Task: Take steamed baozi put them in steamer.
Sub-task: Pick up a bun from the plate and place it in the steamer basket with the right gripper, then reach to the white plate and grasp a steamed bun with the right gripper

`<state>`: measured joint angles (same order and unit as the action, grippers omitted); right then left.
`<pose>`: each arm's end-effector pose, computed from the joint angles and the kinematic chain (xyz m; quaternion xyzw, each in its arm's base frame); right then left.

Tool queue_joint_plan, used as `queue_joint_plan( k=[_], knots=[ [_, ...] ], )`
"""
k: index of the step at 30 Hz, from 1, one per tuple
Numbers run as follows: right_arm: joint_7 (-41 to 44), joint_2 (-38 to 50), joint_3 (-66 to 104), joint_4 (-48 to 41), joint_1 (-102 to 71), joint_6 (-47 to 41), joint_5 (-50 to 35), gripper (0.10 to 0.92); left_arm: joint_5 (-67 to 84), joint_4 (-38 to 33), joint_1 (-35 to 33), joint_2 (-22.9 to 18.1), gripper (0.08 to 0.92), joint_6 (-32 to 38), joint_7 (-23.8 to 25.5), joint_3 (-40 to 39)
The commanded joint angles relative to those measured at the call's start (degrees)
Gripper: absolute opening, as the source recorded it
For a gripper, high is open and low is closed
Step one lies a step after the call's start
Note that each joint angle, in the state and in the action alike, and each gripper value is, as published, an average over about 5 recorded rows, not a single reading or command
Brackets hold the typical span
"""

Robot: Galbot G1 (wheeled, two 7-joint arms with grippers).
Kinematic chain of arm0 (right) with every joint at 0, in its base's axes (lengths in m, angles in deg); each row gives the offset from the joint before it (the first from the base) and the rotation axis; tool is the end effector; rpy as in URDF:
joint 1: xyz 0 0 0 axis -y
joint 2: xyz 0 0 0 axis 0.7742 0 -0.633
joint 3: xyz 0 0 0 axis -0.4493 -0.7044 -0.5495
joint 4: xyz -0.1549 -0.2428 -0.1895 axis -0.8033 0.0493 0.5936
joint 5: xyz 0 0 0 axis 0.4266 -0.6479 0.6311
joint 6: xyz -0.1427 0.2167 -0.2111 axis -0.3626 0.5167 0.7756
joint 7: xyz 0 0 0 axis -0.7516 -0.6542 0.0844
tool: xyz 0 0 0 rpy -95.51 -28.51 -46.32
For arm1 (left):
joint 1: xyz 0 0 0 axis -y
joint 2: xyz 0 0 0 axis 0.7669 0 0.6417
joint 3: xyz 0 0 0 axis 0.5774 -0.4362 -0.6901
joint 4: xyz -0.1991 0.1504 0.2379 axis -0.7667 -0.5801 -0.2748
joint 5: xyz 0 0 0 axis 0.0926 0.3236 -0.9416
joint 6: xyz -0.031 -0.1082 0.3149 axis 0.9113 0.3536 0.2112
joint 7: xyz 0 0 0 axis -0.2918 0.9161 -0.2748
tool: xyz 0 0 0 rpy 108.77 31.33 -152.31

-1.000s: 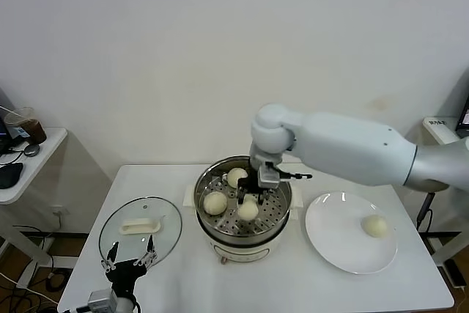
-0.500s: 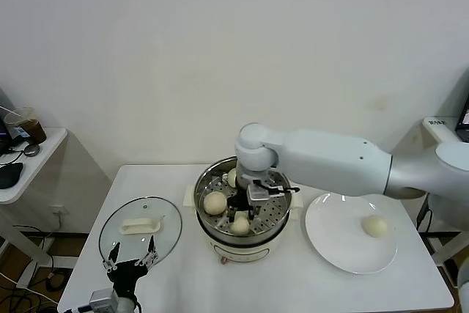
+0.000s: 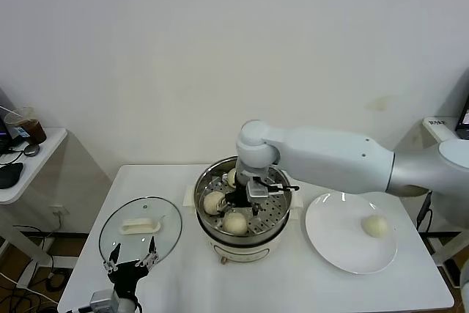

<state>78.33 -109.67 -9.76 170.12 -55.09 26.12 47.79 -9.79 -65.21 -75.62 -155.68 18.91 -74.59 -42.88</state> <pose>0.4772 0.1373 -0.0700 -0.7064 0.0435 -0.6983 0.1072 0.1299 0.0302 -0.3068 0.0964 -0.9831 0.0312 0.1524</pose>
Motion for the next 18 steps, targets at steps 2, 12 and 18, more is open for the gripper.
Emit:
queue_joint_plan(
  k=[2, 12, 18],
  knots=[
    [2.2, 7.06, 8.02, -0.18, 2.35, -3.94, -5.39, 0.822, 0.04, -0.12, -0.19, 0.08, 0.823, 0.02, 0.07, 0.12],
    [-0.29, 23.4, 14.8, -3.45, 1.57, -45.82, -25.38, 0.823, 0.08, -1.34, -0.75, 1.4, 0.823, -0.02, 0.61, 0.17],
    [6.34, 31.55, 22.37, -10.28, -7.28, -54.55, -17.27, 0.823, 0.4, -1.33, -1.18, 2.03, 0.823, 0.0, 0.67, 0.48]
  ],
)
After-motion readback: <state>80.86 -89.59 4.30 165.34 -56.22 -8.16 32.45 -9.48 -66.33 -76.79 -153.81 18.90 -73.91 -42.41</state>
